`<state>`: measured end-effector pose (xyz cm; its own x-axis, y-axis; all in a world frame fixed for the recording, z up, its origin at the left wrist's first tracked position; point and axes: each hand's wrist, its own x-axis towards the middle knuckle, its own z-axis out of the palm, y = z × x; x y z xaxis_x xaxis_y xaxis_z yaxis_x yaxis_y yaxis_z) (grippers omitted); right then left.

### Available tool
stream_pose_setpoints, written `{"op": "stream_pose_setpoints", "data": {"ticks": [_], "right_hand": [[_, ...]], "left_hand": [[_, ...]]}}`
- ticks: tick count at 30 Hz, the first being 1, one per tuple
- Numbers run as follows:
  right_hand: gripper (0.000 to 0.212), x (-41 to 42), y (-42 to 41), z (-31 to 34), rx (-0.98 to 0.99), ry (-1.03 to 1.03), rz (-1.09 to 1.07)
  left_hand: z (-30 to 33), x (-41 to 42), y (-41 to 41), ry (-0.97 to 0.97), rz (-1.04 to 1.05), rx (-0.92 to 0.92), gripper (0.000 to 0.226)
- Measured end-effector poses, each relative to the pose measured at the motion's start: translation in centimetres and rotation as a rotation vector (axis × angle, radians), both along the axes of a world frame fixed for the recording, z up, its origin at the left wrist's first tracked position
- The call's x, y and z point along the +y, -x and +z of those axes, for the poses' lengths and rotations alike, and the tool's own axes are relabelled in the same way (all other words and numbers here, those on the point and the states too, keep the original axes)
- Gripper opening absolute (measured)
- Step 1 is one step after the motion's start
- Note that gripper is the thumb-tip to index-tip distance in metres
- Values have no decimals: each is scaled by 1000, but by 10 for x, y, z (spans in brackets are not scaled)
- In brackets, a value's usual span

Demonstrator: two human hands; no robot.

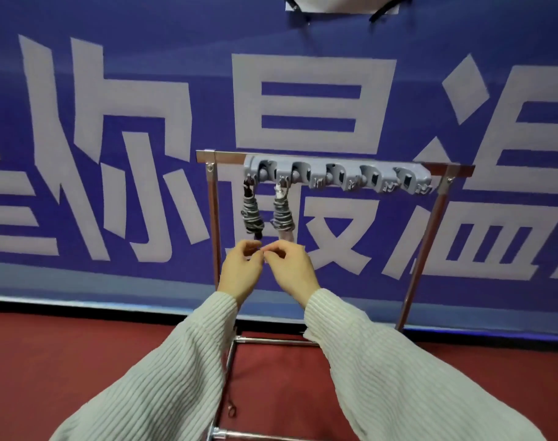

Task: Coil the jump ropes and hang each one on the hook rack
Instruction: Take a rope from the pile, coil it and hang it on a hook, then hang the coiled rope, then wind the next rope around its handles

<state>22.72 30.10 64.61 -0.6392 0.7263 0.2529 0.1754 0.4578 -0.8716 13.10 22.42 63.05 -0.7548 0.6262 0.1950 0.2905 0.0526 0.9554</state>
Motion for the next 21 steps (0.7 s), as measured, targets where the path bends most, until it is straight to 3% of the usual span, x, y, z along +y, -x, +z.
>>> {"op": "stream_pose_setpoints", "data": {"ticks": [3,10,17,21], "right_hand": [[16,-28,-1,-21,-24,20,17],[20,-78,13,-97,-170,8,156],[14,-95,48,-205,-346,96,334],[16,-89,75,-276,-492,146,414]], "left_hand": [[-23,-34,0,21,13,-27,13],[-90,-120,21,19,74,-185,15],[-200,-172,71,86,232,-334,26],[-272,-192,96,170,345,-399,20]]}}
